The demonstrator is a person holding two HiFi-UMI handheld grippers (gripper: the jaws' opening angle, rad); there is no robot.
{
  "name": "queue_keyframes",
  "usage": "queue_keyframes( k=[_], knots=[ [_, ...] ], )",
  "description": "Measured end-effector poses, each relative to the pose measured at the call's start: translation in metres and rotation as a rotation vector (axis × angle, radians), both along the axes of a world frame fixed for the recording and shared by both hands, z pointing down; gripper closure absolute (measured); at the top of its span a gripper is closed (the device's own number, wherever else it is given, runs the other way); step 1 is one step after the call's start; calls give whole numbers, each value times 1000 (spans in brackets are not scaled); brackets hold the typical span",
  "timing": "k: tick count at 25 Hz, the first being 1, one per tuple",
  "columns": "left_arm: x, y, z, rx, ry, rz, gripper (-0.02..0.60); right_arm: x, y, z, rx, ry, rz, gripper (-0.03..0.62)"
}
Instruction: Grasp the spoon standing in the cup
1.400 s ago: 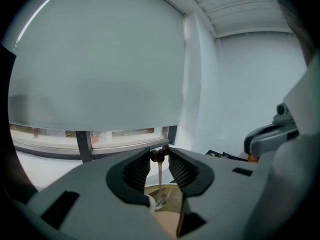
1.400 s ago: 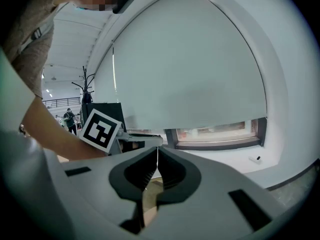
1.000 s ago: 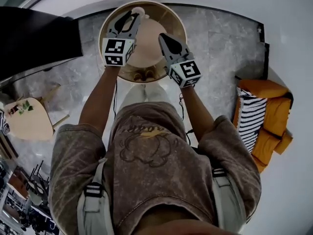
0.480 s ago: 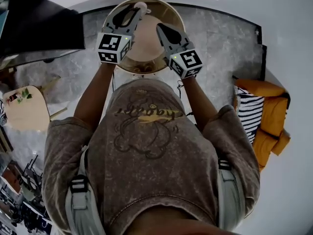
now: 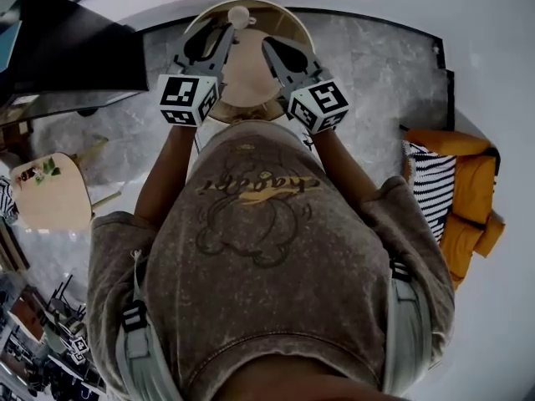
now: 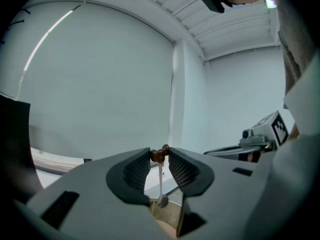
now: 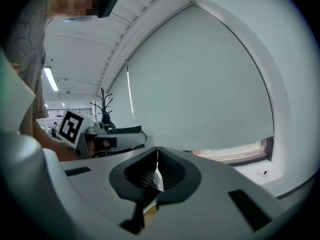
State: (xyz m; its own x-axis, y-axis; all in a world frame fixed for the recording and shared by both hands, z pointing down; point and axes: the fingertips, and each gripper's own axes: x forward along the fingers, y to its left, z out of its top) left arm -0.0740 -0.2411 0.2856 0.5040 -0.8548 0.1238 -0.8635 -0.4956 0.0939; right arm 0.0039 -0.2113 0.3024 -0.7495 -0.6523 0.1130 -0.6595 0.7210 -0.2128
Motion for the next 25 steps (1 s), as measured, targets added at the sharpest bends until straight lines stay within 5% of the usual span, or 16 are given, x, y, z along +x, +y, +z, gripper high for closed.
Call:
queue_keyframes(
  k=[25],
  knots=[
    [-14, 55, -17, 18, 20, -30, 457, 31, 13, -20, 32, -11, 56, 576]
  ],
)
